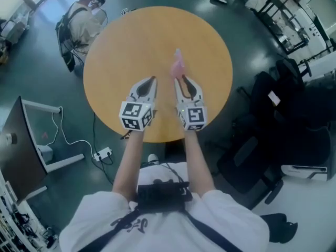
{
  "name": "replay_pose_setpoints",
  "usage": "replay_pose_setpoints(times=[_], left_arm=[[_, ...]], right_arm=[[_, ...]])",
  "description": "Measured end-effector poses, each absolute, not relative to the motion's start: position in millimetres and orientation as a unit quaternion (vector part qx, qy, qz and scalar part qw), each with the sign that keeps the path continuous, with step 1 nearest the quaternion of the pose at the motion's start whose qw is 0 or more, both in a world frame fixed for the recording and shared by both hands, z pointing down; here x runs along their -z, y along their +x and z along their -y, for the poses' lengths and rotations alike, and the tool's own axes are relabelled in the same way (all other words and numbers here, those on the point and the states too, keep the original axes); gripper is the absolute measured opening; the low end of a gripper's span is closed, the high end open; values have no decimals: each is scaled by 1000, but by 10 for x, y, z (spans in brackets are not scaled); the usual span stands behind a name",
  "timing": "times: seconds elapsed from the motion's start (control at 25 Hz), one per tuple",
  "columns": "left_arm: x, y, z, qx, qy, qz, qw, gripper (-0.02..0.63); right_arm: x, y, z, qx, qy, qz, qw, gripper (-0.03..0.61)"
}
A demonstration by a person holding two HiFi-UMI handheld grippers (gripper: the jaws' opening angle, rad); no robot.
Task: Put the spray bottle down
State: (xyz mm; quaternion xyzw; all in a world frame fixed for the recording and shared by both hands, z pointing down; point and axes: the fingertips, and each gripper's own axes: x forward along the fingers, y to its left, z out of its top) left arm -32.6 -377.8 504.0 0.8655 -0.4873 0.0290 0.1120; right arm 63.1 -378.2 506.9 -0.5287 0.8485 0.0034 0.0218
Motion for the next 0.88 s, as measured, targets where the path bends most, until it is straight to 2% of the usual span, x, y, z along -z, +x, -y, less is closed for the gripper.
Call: replay_pose_setpoints(times=[0.44,0.88], left_arm=[[-4490,-535,3103,-10,871,489,56,12],[-4219,-795,2608,19,865,502,17,12]], right_arm=[[-4308,222,2962,-60,-511,-856,57,30],[-4122,109,2548,-40,-568,-822,21,23]])
